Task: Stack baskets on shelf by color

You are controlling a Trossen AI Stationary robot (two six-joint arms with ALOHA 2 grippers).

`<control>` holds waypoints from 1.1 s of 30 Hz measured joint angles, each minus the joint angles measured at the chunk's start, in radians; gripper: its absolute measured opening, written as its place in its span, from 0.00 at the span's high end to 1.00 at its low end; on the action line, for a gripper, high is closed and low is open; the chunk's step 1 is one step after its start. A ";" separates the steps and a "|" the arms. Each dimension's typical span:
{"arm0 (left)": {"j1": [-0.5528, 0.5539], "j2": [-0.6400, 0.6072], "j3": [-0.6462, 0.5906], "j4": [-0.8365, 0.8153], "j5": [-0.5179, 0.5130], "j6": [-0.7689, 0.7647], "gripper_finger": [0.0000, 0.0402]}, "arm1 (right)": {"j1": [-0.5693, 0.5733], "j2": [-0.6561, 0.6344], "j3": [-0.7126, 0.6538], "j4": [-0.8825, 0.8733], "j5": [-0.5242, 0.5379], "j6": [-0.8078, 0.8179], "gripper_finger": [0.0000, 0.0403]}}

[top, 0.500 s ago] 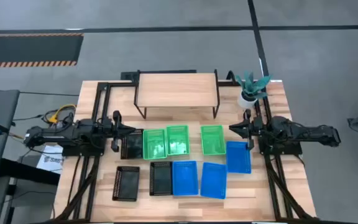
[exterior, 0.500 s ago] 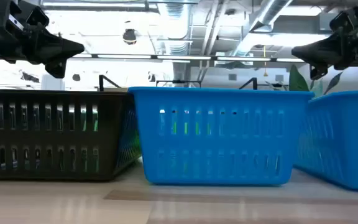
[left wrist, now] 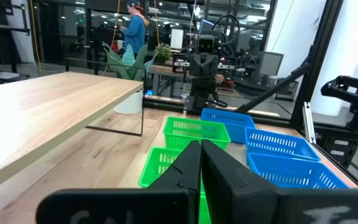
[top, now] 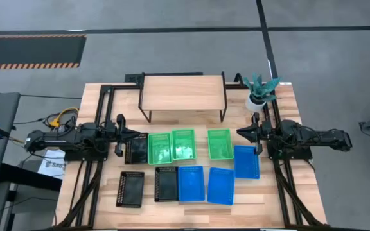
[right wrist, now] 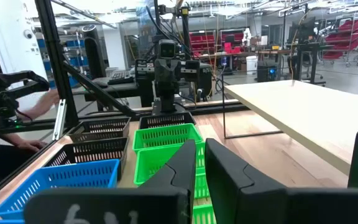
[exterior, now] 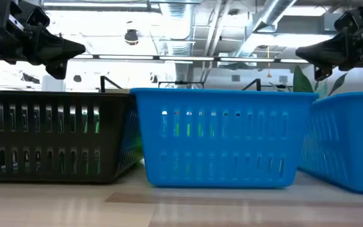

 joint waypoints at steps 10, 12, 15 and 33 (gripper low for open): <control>0.000 0.000 0.000 0.000 0.000 0.000 1.00 | 0.000 0.000 0.000 0.000 0.000 0.000 0.85; 0.000 0.000 0.000 0.000 0.000 0.000 1.00 | 0.000 0.000 0.000 0.000 0.000 0.000 0.85; 0.000 0.000 0.000 0.000 0.000 0.000 1.00 | 0.000 0.000 0.000 0.000 0.000 0.000 0.85; 0.000 0.000 0.000 0.000 -0.002 0.115 1.00 | 0.000 0.000 0.000 0.000 0.000 0.000 0.85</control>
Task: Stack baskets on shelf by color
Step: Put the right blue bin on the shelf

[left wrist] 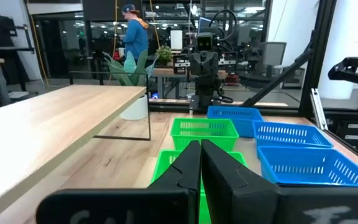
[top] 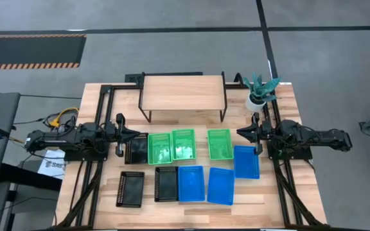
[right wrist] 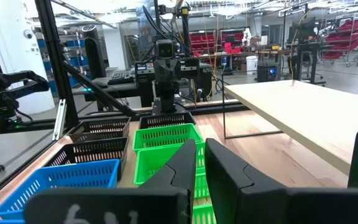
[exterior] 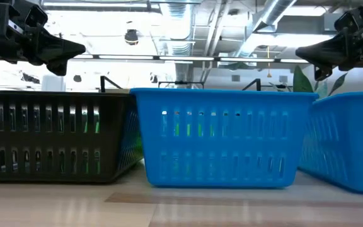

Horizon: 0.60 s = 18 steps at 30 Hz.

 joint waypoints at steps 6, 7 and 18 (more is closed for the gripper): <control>0.000 0.000 0.000 0.000 0.000 -0.032 1.00 | 0.000 0.000 0.000 0.000 0.000 0.000 0.85; 0.000 0.000 0.000 0.000 -0.001 -0.041 1.00 | 0.000 0.000 0.000 0.000 0.000 0.000 0.85; 0.000 0.000 0.000 0.007 -0.002 -0.345 1.00 | -0.002 0.000 0.000 0.009 0.010 0.241 0.85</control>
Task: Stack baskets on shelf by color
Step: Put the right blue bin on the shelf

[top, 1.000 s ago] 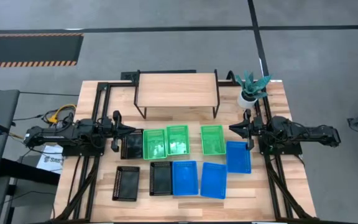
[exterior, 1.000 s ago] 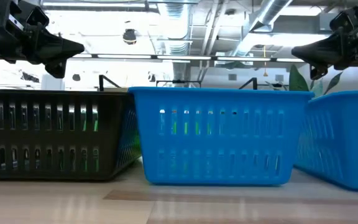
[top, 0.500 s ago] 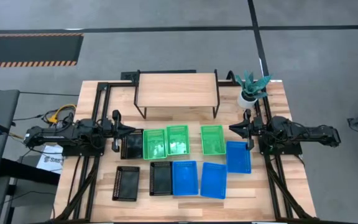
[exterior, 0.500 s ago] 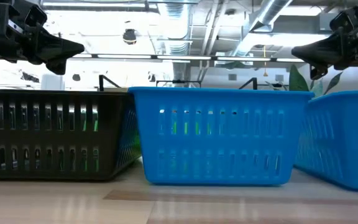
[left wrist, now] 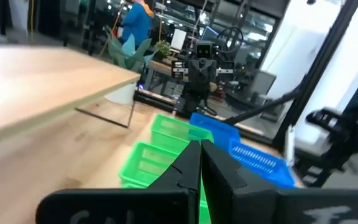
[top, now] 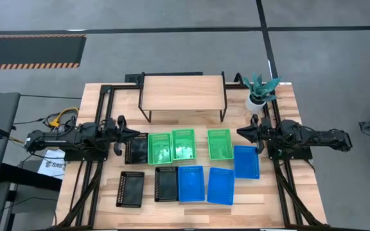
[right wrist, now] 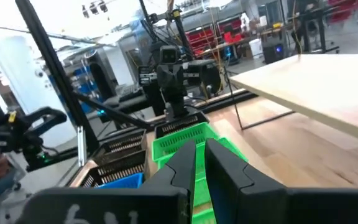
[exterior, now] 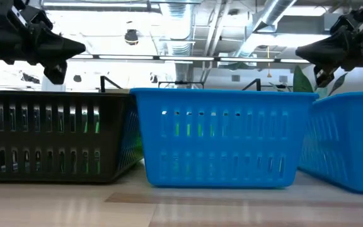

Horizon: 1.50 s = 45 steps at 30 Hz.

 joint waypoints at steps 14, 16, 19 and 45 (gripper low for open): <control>0.000 0.000 0.000 0.016 -0.119 -0.197 1.00 | -0.002 0.000 0.000 0.009 0.013 0.165 0.85; 0.000 0.000 0.000 0.016 -0.143 -0.192 1.00 | -0.002 0.000 0.000 0.011 0.013 0.199 0.85; 0.000 0.000 0.000 0.022 -0.202 -0.201 1.00 | -0.002 0.000 0.000 0.052 0.013 0.234 0.85; 0.000 0.001 0.025 0.033 -0.141 -0.220 0.53 | -0.001 0.608 0.625 -0.648 0.061 0.052 0.45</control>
